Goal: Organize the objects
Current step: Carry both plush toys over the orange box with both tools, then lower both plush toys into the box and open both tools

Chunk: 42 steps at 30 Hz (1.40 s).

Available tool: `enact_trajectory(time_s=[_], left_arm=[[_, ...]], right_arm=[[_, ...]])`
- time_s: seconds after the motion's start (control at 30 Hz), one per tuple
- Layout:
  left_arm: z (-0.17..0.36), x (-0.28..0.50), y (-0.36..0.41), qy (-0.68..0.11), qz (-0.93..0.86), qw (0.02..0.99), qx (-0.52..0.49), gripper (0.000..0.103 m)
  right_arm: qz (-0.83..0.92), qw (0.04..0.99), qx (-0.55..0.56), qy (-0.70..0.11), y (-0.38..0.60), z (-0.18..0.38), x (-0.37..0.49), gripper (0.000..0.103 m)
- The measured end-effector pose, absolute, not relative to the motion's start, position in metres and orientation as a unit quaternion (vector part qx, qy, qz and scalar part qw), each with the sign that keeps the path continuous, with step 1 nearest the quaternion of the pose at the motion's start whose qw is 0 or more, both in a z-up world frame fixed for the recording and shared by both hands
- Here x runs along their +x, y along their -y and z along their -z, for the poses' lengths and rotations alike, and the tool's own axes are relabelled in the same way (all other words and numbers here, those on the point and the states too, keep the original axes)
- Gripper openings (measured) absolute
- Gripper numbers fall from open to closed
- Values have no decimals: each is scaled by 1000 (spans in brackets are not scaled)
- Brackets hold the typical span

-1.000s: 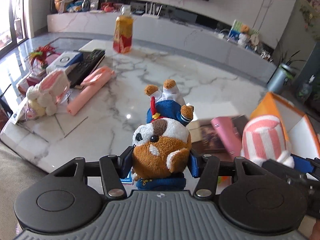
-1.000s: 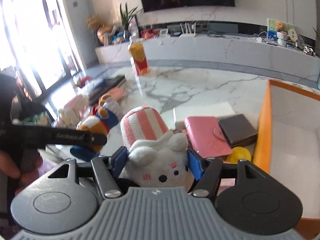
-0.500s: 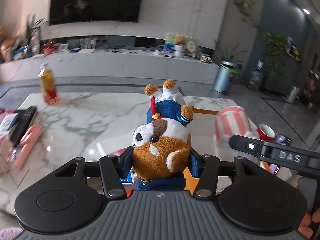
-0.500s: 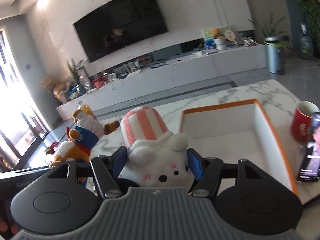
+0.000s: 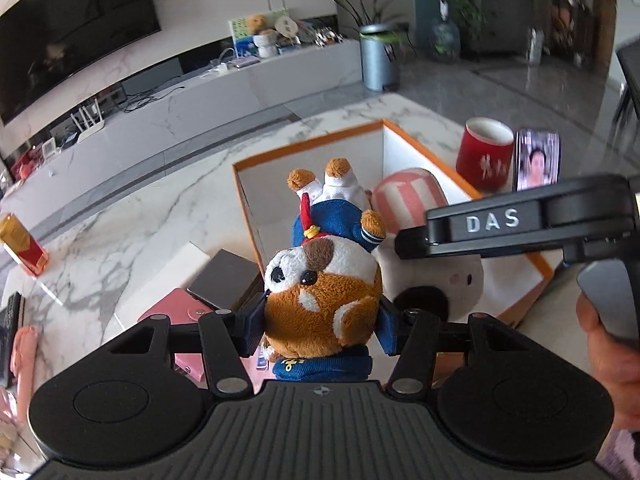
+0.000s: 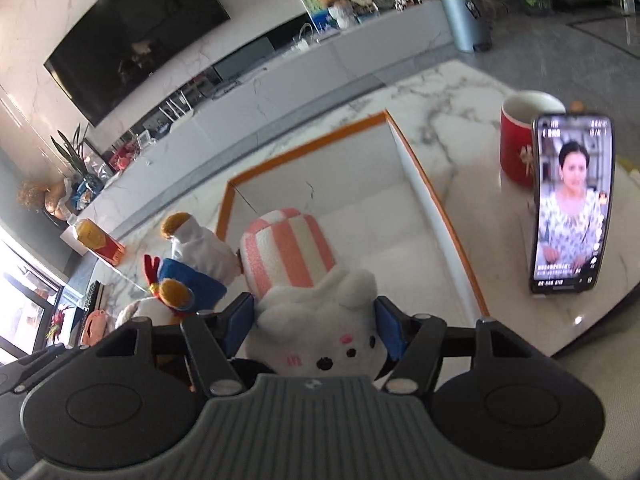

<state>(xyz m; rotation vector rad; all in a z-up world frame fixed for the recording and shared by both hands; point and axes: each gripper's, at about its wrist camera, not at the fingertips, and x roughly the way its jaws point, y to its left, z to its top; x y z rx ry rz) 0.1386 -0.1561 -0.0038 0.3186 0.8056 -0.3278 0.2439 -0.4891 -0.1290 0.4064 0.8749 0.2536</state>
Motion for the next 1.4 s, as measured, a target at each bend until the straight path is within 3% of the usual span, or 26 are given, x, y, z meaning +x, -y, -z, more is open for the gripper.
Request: enact_trajectory(time_s=[0.4,0.6,1.07,1.17,1.23,1.4], left_arm=[[21,156,182,-434,158,854,238,66],[22,177,183,-487,188,822,227,69],[20,191,164,-525,240,802,150,73],[11,192,159,-523,255,803,131,73],[6,194,157,-522,264,802,120,70],[8,197,166,-523,265,798,137,49]], right_arm=[[-131,853,126,-490,475,156,273,65],[-162,827,125,-523,471,165,285,50],[-174,823,94,-533,480,161,295,50],[-177,821,88,-535,485,159,296,44],[-182,819,85,-538,488,158,297,36],[-198,814,56,-543,483,159,298,35]])
